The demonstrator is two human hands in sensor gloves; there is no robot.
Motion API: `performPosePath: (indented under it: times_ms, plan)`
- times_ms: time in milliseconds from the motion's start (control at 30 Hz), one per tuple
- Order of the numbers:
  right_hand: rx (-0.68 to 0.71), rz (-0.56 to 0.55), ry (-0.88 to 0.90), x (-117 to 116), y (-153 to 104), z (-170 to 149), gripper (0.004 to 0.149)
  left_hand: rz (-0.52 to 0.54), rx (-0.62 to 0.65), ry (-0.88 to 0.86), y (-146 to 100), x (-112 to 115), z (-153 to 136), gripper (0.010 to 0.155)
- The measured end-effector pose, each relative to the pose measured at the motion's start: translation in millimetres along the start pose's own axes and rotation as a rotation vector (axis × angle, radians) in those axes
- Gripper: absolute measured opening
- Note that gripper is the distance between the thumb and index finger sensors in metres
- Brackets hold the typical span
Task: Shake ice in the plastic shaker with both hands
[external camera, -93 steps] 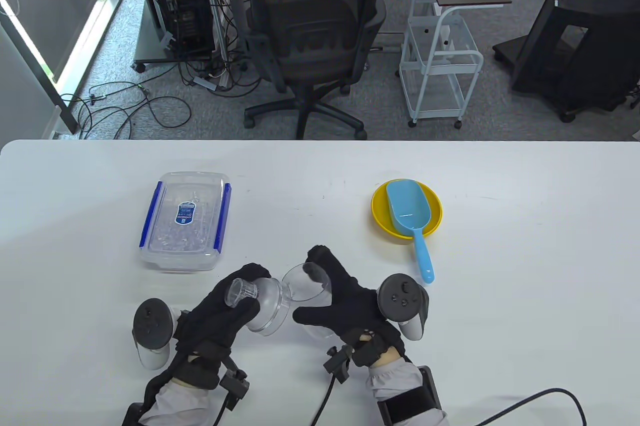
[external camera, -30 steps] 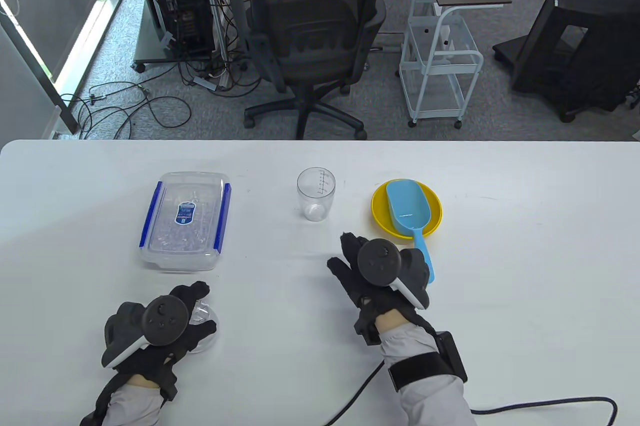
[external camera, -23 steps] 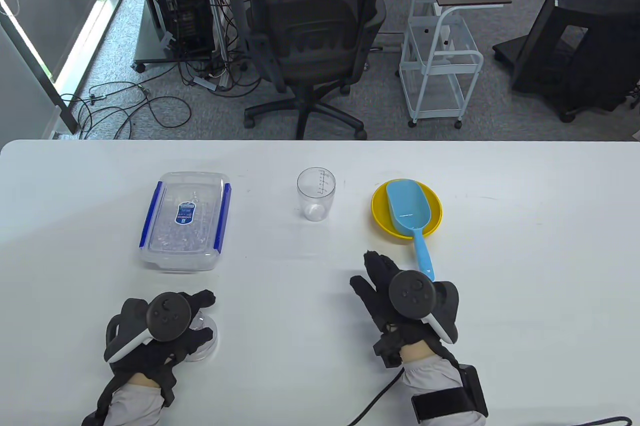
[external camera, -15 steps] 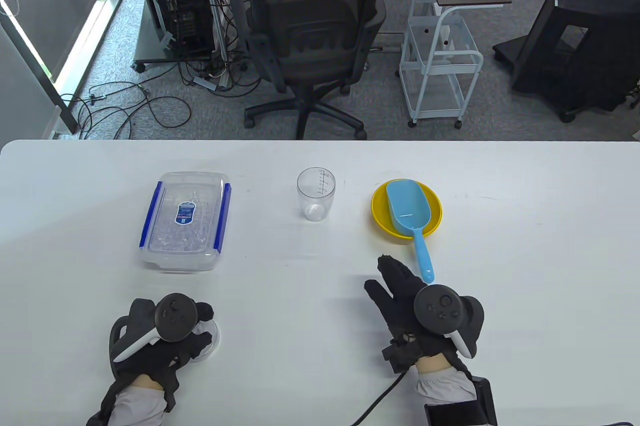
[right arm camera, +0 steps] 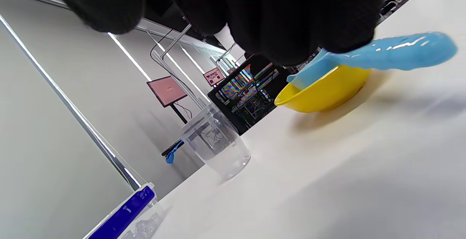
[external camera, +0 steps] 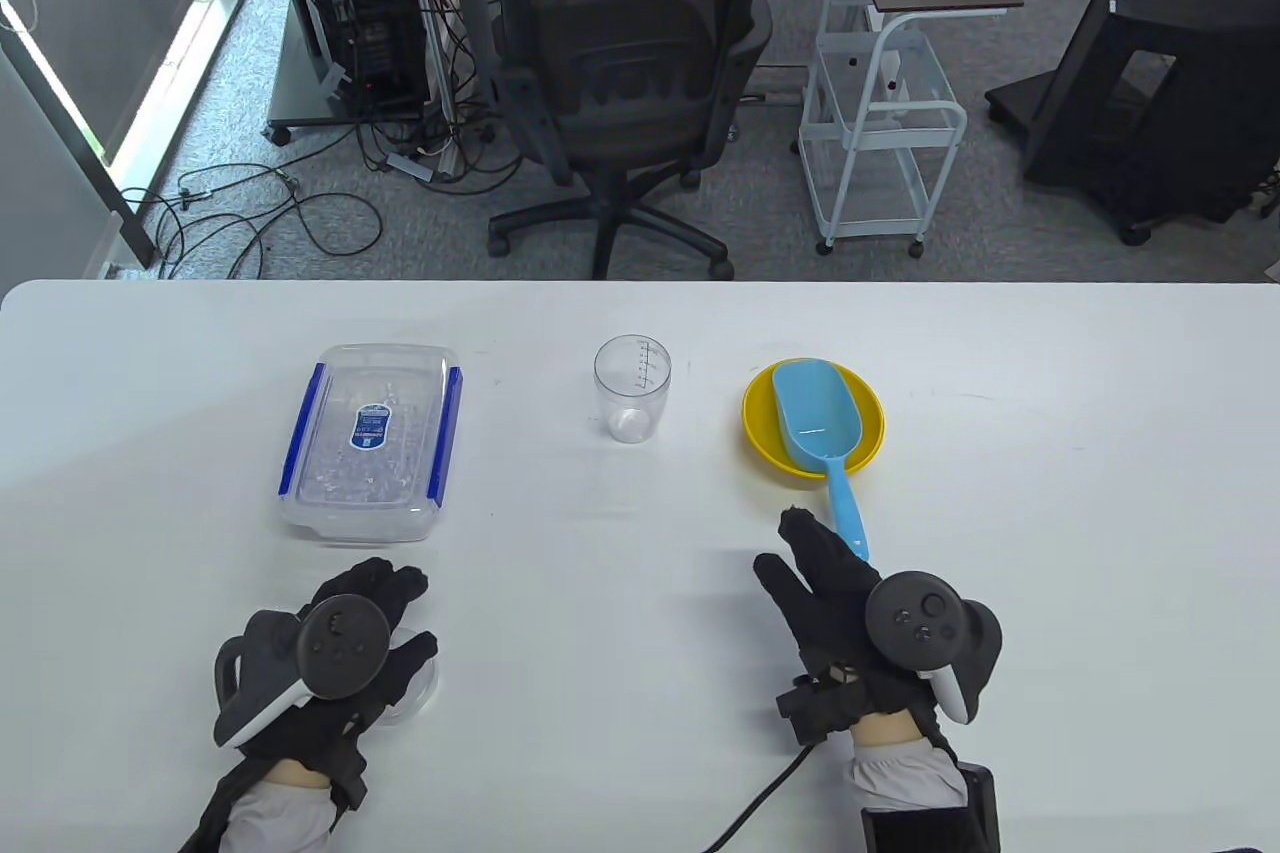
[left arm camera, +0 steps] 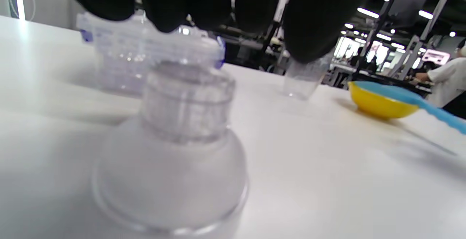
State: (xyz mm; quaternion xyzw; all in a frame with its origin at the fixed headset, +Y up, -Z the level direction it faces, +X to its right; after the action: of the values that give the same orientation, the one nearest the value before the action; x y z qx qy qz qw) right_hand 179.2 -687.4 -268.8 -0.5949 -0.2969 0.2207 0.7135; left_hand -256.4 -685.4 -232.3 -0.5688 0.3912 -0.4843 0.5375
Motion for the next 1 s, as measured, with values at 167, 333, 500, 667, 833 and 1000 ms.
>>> performPosePath:
  times_ms: [167,333,500,667,833,1000]
  plan:
    - [-0.006,0.007,0.008,0.6,0.8,-0.4,0.062,0.033,-0.029,-0.042,10.4,-26.1,-3.1,0.068]
    - [-0.005,0.019,0.007,0.6,0.5,1.7,0.062,0.031,-0.124,-0.107,31.2,-50.9,-24.7,0.070]
    - [-0.022,0.027,0.008,0.4,1.4,-1.2,0.063,0.018,-0.252,-0.109,55.3,-64.0,-53.4,0.072]
    - [-0.029,0.037,0.000,0.2,1.3,0.1,0.063,-0.019,-0.360,-0.134,78.0,-59.6,-78.4,0.073]
    - [-0.016,0.047,-0.023,0.1,0.5,5.6,0.063,-0.066,-0.466,-0.291,102.9,-43.6,-106.6,0.077]
    - [-0.016,0.041,-0.011,2.7,0.9,6.8,0.063,-0.096,-0.505,-0.492,123.3,-17.9,-130.0,0.081]
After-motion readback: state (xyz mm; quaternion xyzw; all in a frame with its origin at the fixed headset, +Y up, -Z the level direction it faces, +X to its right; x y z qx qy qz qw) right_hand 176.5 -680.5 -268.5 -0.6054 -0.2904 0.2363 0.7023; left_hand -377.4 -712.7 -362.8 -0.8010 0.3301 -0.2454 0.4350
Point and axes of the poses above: the tracker on the back of each hand, its own z axis roughly to the thumb side, its own y axis roughly from the wrist to the fingertips, x = y × z, the point moved 1 cm from there along y, roughly from the wrist to the fingertips, and after that the axes turned 5 degrees about -x, right-handed, at the moved point
